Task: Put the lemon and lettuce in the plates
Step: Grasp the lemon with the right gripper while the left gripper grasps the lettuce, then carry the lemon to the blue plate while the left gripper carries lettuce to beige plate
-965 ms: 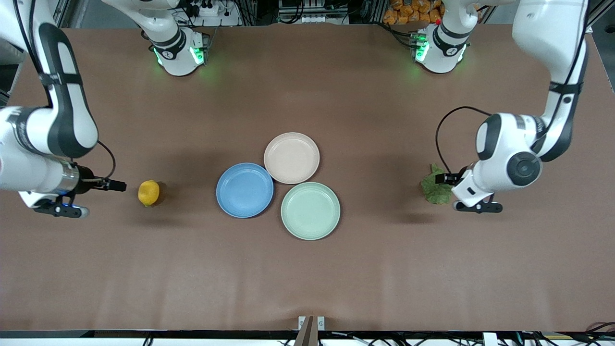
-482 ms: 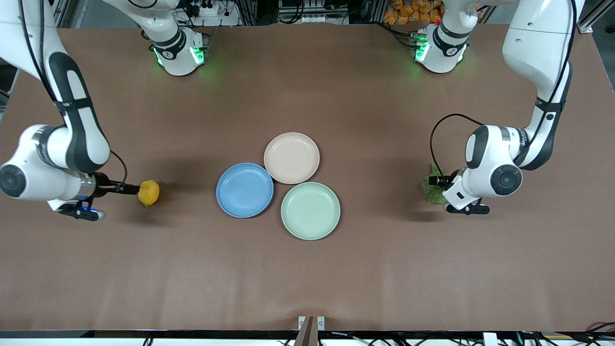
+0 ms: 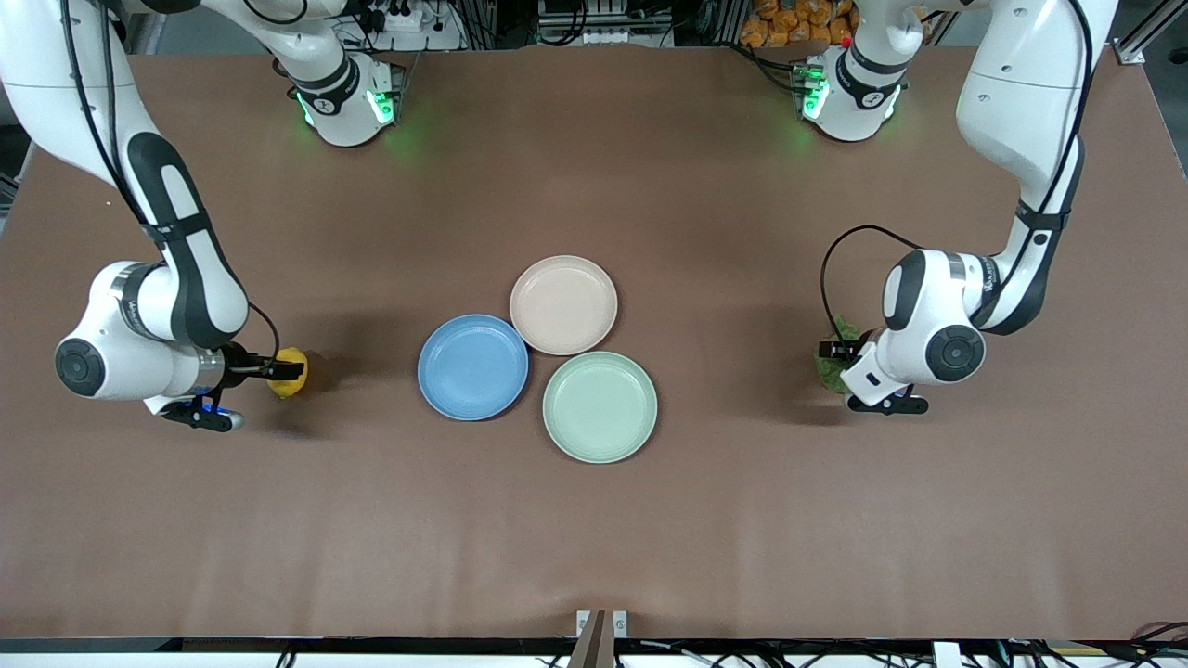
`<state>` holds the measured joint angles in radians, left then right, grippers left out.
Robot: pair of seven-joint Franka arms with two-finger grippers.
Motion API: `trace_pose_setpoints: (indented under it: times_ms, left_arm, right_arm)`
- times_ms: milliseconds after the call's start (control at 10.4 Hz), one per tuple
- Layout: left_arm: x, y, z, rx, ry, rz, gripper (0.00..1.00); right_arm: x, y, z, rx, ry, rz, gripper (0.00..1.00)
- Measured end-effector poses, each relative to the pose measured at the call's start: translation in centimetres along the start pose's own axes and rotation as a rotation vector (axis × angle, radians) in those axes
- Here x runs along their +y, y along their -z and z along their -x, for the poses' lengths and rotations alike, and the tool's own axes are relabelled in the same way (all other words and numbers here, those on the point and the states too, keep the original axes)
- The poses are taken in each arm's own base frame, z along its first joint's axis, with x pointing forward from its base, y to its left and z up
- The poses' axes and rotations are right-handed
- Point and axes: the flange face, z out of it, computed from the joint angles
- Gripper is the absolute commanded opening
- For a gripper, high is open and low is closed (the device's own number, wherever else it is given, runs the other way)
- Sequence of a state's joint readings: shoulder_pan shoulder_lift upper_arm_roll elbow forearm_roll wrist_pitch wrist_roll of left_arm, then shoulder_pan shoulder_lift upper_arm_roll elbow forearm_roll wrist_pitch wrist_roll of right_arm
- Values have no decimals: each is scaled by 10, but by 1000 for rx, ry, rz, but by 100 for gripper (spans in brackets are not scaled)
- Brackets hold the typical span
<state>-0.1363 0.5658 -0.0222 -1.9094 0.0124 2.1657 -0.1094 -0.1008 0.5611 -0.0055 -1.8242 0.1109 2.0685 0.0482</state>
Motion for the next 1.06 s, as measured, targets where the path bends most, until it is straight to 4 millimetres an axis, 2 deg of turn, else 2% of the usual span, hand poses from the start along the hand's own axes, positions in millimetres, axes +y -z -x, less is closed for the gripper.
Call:
trace_pose_setpoints:
  times_ms: [96, 193, 289, 386, 482, 675, 772, 868, 965, 1061]
  left_arm:
    - [0, -3, -1, -1, 2, 0, 29]
    - [0, -4, -1, -1, 6, 0, 4]
    - [-2, -4, -1, 0, 10, 1, 0]
    - [-5, -3, -2, 0, 15, 2, 0]
    - [-7, -3, -2, 2, 19, 3, 0]
    - [-7, 7, -4, 15, 19, 4, 0]
    - [-7, 15, -4, 19, 19, 4, 0]
    - [-6, 25, -3, 21, 18, 4, 0]
    - [-3, 42, -1, 14, 25, 7, 0]
    - [8, 65, 3, 2, 50, 18, 0]
  right_arm:
    - [0, -5, 0, -7, 0, 0, 87]
    - [0, -8, -1, -12, 0, 1, 68]
    - [-1, -10, -1, -15, 1, 1, 54]
    - [-2, -11, -1, -17, 2, 1, 46]
    - [-2, -10, -1, -17, 3, 1, 43]
    - [-4, -7, -3, -10, 6, 0, 20]
    - [-8, -1, -4, -16, 11, 0, 20]
    - [-14, 13, -5, -41, 20, -1, 15]
    - [-24, 34, -6, -64, 31, -15, 5]
    - [-41, 54, -6, -70, 51, -43, 0]
